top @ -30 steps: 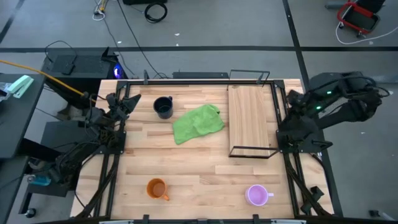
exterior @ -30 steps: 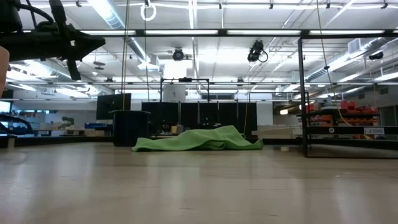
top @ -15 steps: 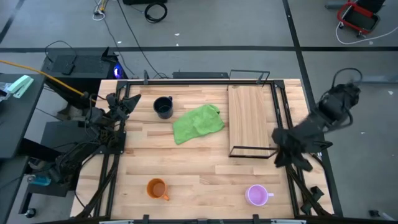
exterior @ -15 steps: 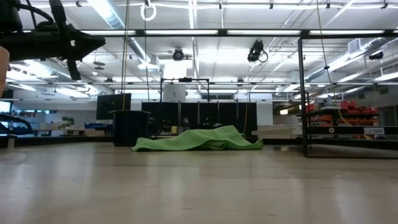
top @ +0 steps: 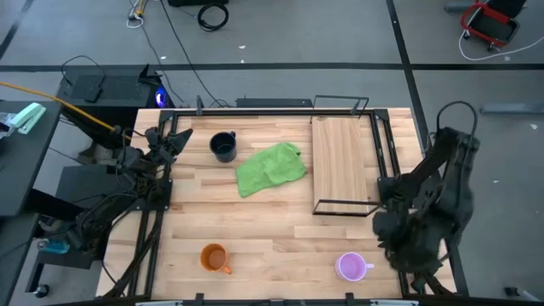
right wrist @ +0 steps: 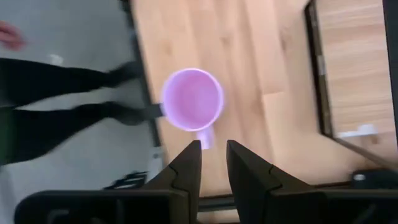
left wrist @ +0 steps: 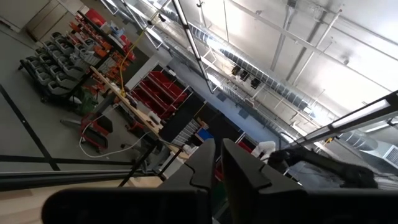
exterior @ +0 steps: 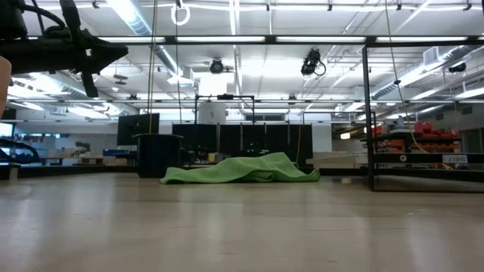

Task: Stack small to large cups/mugs on shelf
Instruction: Put the pink mug on the shelf

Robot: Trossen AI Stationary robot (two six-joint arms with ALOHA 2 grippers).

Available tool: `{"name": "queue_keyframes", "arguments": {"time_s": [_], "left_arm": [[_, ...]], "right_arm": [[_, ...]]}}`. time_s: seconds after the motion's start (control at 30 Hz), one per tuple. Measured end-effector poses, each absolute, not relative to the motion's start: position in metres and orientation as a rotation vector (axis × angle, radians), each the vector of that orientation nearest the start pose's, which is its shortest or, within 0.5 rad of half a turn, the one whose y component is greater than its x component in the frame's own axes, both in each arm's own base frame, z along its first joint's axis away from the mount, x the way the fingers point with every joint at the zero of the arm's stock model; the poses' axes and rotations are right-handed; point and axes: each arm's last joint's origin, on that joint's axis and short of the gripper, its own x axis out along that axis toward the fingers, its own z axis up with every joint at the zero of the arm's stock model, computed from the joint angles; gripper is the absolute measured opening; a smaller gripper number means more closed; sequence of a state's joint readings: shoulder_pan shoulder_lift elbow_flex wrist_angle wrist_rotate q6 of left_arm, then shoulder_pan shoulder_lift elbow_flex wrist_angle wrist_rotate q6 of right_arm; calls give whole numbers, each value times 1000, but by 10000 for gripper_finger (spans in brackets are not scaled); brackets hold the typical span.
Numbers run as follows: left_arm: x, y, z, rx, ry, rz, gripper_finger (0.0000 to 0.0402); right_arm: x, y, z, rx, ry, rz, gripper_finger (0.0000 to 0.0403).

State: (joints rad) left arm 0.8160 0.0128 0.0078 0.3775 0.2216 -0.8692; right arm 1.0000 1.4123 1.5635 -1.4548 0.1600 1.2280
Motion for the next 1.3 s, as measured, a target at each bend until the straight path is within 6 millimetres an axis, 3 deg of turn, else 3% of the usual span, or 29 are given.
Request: {"name": "queue_keyframes", "arguments": {"time_s": [0.3, 0.5, 0.67, 0.9, 1.3], "left_arm": [[67, 62, 201, -648, -554, 401, 25], [67, 62, 201, -648, -554, 401, 33], [67, 62, 201, -648, -554, 402, 35], [67, 62, 201, -648, -555, 401, 28], [67, 62, 201, -648, -555, 402, 34]], "right_arm": [[163, 235, 317, 70, 1405, -120, 88], [188, 234, 299, 79, 1479, -173, 87], [205, 229, 284, 176, 1503, -101, 85], [201, 208, 263, 270, 1570, -126, 77], [194, 201, 232, 289, 1542, -48, 75]]}}
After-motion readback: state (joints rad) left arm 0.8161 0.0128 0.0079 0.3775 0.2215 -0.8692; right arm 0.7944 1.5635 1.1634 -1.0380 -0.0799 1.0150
